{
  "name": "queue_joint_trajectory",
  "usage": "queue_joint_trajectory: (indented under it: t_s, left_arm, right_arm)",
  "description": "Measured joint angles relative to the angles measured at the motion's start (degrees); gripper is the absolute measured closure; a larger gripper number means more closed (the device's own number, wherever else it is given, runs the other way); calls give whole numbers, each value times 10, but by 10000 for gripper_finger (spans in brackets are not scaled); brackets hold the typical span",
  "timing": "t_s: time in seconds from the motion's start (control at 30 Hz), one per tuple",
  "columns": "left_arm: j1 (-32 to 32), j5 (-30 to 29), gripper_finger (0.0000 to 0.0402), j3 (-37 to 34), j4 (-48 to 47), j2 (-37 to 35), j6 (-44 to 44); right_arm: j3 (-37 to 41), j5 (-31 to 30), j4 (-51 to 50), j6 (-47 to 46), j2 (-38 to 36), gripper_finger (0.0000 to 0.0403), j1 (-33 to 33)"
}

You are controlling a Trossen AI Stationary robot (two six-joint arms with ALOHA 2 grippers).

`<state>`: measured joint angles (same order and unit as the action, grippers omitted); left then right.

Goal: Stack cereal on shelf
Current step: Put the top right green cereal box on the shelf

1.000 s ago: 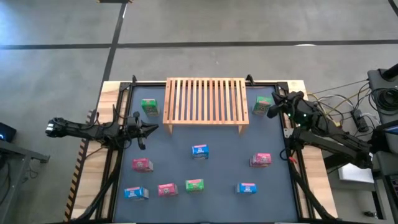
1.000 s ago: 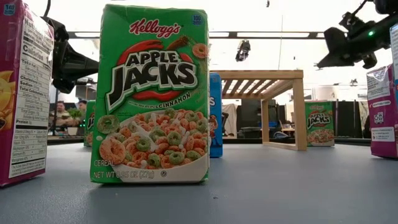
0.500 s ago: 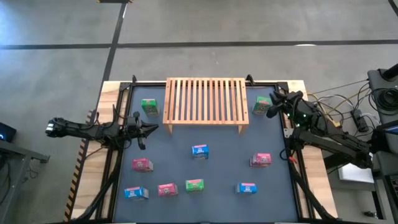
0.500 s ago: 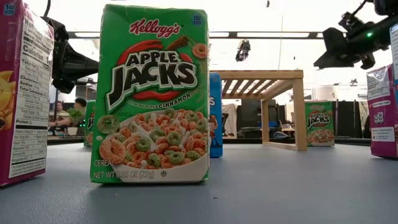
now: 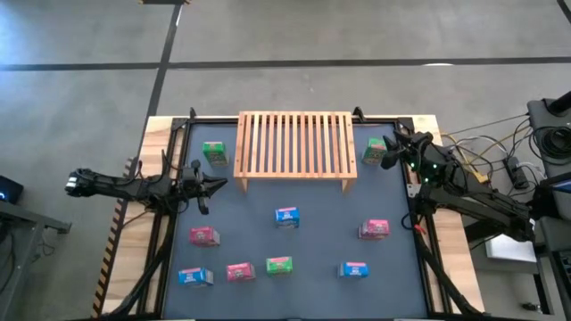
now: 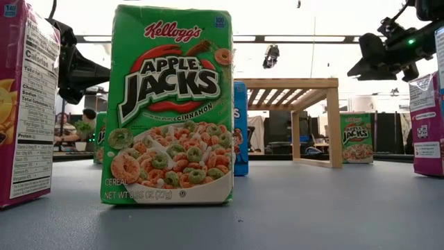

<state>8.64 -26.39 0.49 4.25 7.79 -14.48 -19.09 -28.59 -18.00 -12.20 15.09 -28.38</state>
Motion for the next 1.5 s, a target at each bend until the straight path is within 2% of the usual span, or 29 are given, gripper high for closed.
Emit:
queue_joint_trajectory:
  t_s: [0.73,0.93,1.1,1.3,1.5]
  left_arm:
    - [0,0,401,0,0,0,0]
    - [0,0,401,0,0,0,0]
    - [0,0,401,0,0,0,0]
    - [0,0,401,0,0,0,0]
    - [0,0,401,0,0,0,0]
  right_arm:
    - [0,-16,2,1,1,197,0]
    - [0,-14,-1,-8,29,197,0]
    - [-5,31,2,-7,66,197,0]
    - [-86,80,-37,31,148,197,-1]
    - [-234,109,-231,44,259,197,-1]
